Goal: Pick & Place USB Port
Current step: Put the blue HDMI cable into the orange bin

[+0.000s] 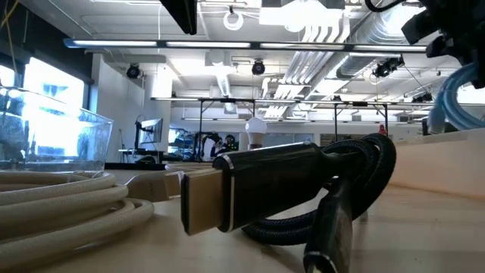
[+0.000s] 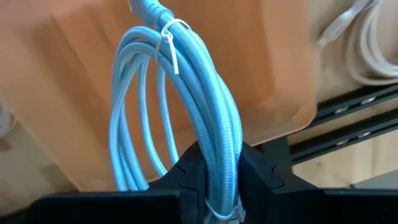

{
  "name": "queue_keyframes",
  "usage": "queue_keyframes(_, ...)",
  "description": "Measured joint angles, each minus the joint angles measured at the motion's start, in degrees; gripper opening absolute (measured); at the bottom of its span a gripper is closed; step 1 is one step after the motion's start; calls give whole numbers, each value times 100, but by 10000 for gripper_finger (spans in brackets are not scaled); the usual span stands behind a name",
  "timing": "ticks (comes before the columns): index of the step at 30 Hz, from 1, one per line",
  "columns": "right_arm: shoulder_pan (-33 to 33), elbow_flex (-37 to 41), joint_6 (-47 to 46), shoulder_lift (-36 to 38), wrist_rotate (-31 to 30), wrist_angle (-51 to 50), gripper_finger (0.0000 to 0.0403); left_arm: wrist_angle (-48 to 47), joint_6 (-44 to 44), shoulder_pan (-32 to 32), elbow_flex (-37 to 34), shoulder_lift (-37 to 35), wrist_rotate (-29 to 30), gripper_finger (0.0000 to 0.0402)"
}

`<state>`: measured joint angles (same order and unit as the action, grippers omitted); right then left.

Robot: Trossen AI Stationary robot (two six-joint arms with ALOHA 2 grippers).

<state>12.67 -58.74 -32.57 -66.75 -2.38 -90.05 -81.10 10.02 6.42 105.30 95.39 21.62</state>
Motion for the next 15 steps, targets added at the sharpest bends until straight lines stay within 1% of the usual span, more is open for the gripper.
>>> queue_keyframes(5,86,134,-41,-16,315,41,51,0,0,0,0,0,9,87)
queue_keyframes(10,332,288,-29,-261,826,102,51,2,-1,0,0,0,9,87)
queue_keyframes(15,529,300,230,-679,932,350,51,26,-2,0,0,0,11,87)
